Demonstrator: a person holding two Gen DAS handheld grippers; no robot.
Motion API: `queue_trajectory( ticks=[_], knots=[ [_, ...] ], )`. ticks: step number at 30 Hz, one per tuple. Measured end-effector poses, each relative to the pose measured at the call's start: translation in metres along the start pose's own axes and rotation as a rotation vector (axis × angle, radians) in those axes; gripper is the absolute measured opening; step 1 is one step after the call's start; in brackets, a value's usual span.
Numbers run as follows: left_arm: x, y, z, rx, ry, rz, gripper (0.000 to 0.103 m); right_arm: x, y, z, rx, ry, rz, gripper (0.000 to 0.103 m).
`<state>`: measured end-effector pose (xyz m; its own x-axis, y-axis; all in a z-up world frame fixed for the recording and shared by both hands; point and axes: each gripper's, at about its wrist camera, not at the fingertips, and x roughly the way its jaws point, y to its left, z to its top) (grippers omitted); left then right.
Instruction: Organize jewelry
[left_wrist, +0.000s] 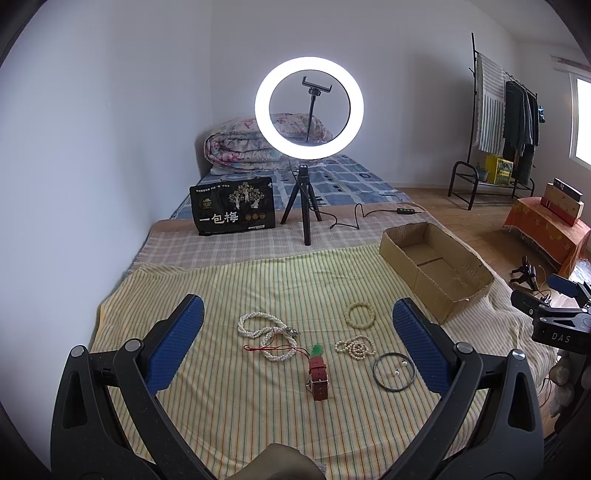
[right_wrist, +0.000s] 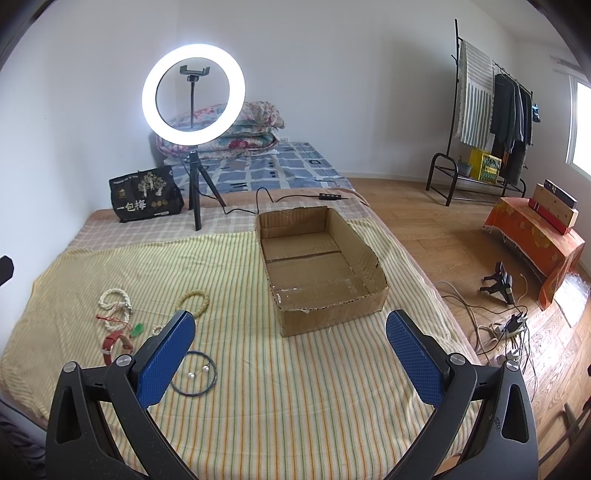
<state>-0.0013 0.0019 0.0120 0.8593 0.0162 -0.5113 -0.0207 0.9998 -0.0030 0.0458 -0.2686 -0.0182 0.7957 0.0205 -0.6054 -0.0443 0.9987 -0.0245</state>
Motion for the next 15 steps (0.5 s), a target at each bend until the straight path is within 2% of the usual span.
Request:
queue_trajectory(
  ticks=[11, 15],
  knots=[
    [0.015, 0.033, 0.004, -0.038, 0.015, 0.048, 0.103, 0.007, 0.008, -0.005, -0.028, -0.004, 0.074, 0.102],
    [0.027, 0.045, 0.0, -0.053, 0.065, 0.014, 0.103, 0.014, 0.017, -0.009, -0.087, 0.011, 0.12, 0.102]
  ],
)
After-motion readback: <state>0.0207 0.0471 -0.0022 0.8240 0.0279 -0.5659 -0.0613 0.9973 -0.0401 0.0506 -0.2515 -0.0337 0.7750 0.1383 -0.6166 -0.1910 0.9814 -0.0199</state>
